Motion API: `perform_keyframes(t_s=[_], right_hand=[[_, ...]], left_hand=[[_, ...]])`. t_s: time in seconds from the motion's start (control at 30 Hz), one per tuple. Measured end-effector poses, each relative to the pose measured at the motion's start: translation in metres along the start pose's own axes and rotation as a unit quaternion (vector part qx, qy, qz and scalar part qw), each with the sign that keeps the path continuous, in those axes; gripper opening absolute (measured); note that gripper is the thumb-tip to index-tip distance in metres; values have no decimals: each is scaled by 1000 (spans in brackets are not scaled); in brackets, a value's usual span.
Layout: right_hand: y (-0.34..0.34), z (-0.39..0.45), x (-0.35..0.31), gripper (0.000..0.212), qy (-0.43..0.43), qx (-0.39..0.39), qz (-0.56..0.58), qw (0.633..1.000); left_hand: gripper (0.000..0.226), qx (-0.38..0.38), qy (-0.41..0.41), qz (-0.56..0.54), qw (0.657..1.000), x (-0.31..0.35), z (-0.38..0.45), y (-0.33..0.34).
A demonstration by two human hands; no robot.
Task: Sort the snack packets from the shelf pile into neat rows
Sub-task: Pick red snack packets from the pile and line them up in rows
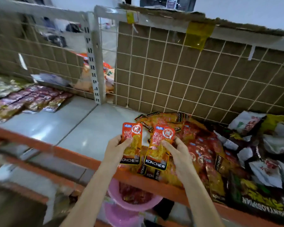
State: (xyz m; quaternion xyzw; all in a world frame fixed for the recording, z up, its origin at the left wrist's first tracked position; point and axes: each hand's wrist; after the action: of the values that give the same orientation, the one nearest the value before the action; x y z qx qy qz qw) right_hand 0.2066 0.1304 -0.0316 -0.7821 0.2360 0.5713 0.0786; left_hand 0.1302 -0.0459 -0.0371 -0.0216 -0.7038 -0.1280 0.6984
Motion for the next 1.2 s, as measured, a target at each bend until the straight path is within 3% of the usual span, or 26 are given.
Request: perform_keyframes(t_s=[0.03, 0.13, 0.17, 0.47, 0.63, 0.73, 0.97, 1.07, 1.2], right_hand=[[8, 0, 5, 76, 3, -24, -11, 1000], [38, -7, 17, 15, 21, -89, -31, 995], [48, -9, 24, 11, 21, -109, -39, 993], [157, -39, 68, 12, 56, -236, -72, 967], [228, -47, 81, 15, 83, -274, -53, 957], [274, -47, 88, 18, 79, -261, -60, 960], [372, -39, 98, 17, 90, -221, -29, 971], [396, -28, 96, 14, 66, -190, -45, 979], [410, -1, 84, 17, 45, -130, -63, 988]], left_hand=[[7, 21, 1, 3, 1000, 0, -9, -9], [5, 80, 4, 9, 997, -2, -38, -42], [6, 97, 10, 14, 995, -2, -47, -54], [4, 239, -21, 24, 971, 0, -103, -160], [13, 276, -20, 31, 960, 9, -106, -233], [20, 262, -31, 45, 963, 18, -99, -280], [9, 213, -4, 108, 971, 41, -71, -381], [4, 194, 0, 130, 972, 42, -48, -417], [16, 148, 16, 176, 973, 45, 1, -439]])
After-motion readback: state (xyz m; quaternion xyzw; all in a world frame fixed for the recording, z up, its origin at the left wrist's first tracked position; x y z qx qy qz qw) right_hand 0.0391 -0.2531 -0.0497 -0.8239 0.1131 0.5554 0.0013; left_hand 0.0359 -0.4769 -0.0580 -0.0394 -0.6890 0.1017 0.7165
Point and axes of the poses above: each hand's wrist, its own z-axis towards the middle knuckle, its own y-axis out of the palm, x = y × z, and after that the axes turned 11 degrees about y, right-handed
